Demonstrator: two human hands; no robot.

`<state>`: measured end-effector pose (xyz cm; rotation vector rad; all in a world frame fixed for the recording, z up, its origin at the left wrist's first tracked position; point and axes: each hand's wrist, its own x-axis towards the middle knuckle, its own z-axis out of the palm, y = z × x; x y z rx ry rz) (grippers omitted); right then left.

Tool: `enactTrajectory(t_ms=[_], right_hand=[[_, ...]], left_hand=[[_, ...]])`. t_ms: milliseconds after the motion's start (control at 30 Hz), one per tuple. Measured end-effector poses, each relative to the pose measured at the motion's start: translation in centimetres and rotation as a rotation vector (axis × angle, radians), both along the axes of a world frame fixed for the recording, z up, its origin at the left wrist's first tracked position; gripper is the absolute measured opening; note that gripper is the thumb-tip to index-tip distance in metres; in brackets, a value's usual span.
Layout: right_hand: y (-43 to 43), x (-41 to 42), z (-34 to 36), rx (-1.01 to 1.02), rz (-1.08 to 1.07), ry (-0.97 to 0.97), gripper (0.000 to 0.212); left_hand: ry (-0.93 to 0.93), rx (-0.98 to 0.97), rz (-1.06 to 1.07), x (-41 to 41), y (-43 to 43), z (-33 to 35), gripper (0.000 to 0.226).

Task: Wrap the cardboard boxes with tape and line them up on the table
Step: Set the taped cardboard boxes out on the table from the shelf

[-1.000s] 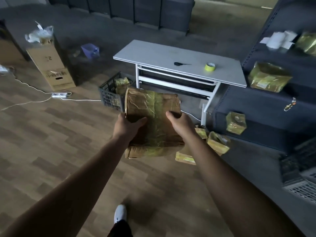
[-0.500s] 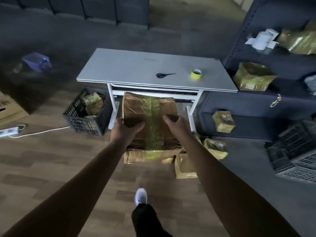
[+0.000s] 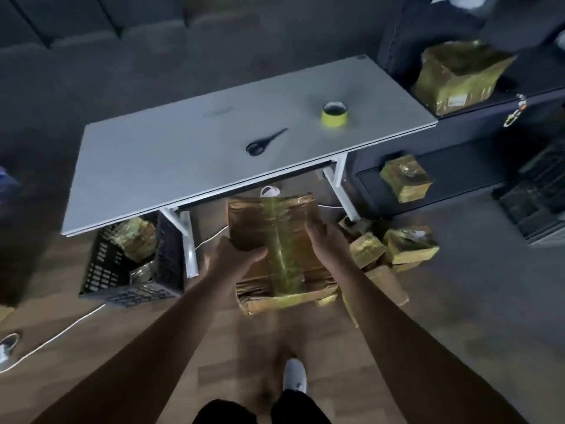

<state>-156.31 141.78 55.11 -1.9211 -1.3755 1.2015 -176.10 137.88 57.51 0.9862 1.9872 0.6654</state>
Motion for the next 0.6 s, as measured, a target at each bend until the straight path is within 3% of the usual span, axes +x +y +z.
enactTrajectory(t_ms=[167,400,600], right_hand=[[2.7,1.7,-5.0,-0.109,-0.29,0.016,0.061],[4.6,3.2,-13.2,-0.243,-0.655,0.0,0.055],[3.3,3.9,-20.6,-0.358,-0.799,-0.119,0.044]], left_hand=[[0.092,-0.097,-0.197,1.6,6.8,-3.9,0.068],[0.072,-0.141,-0.485,6.1,14.8,-12.5,0.064],[0.069,-0.196,-0.748,9.1,17.5,-20.9,0.053]])
